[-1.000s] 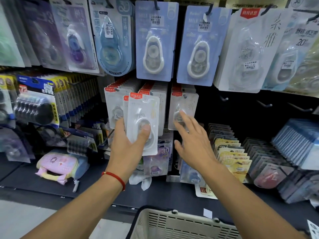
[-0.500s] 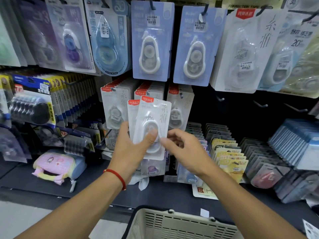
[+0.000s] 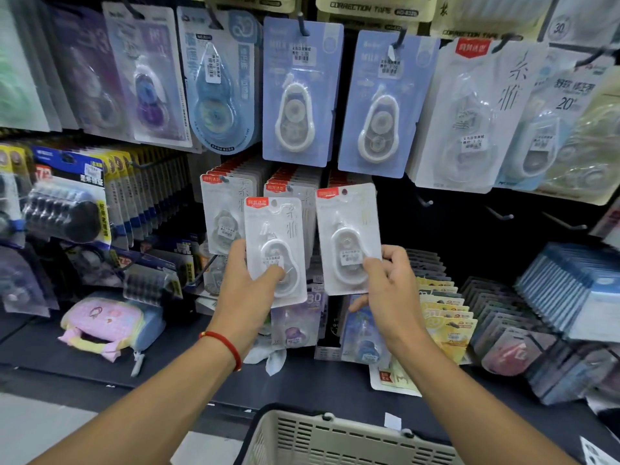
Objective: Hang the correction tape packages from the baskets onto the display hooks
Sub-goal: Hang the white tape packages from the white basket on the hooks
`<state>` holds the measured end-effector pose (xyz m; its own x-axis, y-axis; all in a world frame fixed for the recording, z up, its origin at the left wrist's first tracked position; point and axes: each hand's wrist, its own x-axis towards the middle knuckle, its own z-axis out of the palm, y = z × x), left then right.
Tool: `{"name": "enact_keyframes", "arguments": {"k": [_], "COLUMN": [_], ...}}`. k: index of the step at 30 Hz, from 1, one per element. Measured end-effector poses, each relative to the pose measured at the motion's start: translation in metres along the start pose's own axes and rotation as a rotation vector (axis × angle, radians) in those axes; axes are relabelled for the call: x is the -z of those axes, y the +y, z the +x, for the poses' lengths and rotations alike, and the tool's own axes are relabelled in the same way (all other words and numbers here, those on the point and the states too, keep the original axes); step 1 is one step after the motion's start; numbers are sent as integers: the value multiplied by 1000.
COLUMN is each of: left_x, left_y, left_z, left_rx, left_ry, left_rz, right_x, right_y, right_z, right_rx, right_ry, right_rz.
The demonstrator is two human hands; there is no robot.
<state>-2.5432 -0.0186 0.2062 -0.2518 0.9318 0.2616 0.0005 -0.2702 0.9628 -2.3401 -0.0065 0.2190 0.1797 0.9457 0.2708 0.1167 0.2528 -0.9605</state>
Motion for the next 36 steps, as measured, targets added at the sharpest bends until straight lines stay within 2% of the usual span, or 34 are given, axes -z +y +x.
{"name": "enact_keyframes", "arguments": {"k": [3, 8, 9, 11, 13, 15, 18, 19, 22, 25, 29, 36], "left_x": [0, -1, -2, -2, -2, -4, -9, -11, -17, -22, -29, -36], "left_y": [2, 6, 6, 6, 6, 4, 6, 7, 7, 5, 4, 7], "left_z": [0, -2, -2, -2, -3, -4, -8, -9, -10, -12, -13, -12], "left_rx": [-28, -53, -63, -87, -97, -96, -73, -65, -27, 6, -64, -106], "left_ry": [16, 49, 50, 40, -13, -108, -235, -274, -344, -300, -300, -249], "left_rz": [6, 12, 19, 26, 11, -11, -32, -39, -41, -41, 49, 68], "right_x": [0, -7, -7, -6, -4, -4, -7, -8, -12, -12, -10, -5], "right_y": [4, 5, 6, 11, 14, 11, 5, 5, 7, 9, 4, -5], "right_z": [0, -1, 0, 1, -1, -2, -5, -6, -9, -8, -3, 0], "right_rx": [-43, -69, -95, -112, -29, 87, 108, 110, 104, 59, 45, 19], "right_ry": [64, 68, 71, 103, 136, 44, -237, -271, -210, -111, -33, 22], "right_rz": [-1, 15, -30, -308, -508, -398, -183, -157, -125, -70, 14, 61]}}
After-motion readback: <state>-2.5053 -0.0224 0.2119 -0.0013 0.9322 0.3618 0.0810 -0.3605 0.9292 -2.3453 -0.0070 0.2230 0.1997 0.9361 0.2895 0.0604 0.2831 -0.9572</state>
